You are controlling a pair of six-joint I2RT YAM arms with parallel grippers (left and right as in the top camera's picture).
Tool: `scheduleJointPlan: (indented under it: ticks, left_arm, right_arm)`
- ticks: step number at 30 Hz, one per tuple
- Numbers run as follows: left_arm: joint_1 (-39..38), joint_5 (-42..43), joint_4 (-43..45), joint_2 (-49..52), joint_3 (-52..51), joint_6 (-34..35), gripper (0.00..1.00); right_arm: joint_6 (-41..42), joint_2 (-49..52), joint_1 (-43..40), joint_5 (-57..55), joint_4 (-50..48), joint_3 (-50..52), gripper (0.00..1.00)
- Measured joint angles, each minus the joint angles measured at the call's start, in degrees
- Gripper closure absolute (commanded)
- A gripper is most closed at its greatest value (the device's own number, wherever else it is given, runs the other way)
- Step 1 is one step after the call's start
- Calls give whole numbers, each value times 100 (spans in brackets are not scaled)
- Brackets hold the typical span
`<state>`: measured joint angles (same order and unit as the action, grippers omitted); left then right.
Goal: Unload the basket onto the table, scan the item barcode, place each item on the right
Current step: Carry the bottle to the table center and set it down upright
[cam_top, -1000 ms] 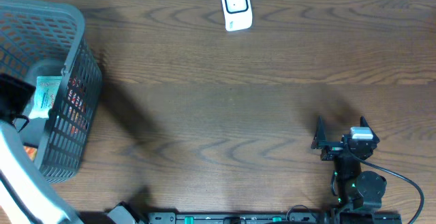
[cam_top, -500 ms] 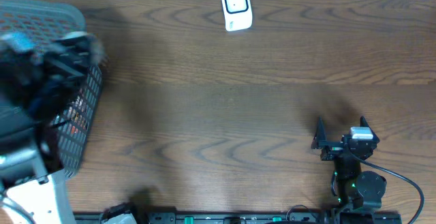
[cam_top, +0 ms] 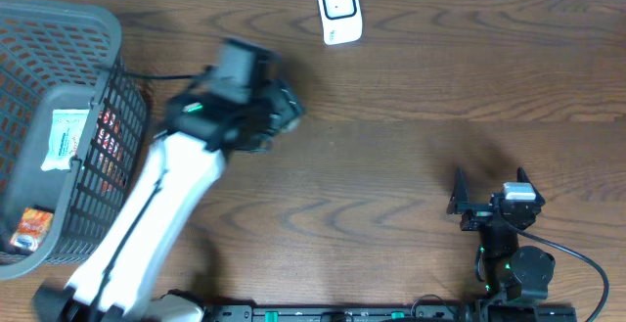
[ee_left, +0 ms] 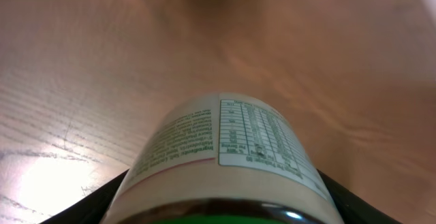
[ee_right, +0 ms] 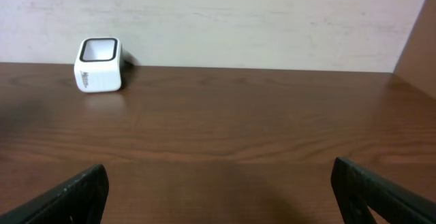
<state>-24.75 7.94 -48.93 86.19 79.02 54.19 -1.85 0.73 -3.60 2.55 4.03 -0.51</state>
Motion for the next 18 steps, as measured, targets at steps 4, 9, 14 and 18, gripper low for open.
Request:
scheduleJointPlan:
  ticks: [4, 9, 14, 18]
  left_arm:
    - [-402, -503, 26, 874, -7, 570, 28]
    - [-601, -916, 50, 1864, -7, 1482, 28]
    - [-601, -973, 186, 2476, -22, 2131, 28]
    - [-601, -957, 297, 2610, -26, 2363, 28]
  right_arm:
    - [0, 0, 2, -2, 2, 0, 1]
    - [0, 0, 0, -2, 0, 0, 1]
    - [0, 0, 0, -2, 0, 0, 1]
    - [0, 0, 2, 0, 0, 0, 1]
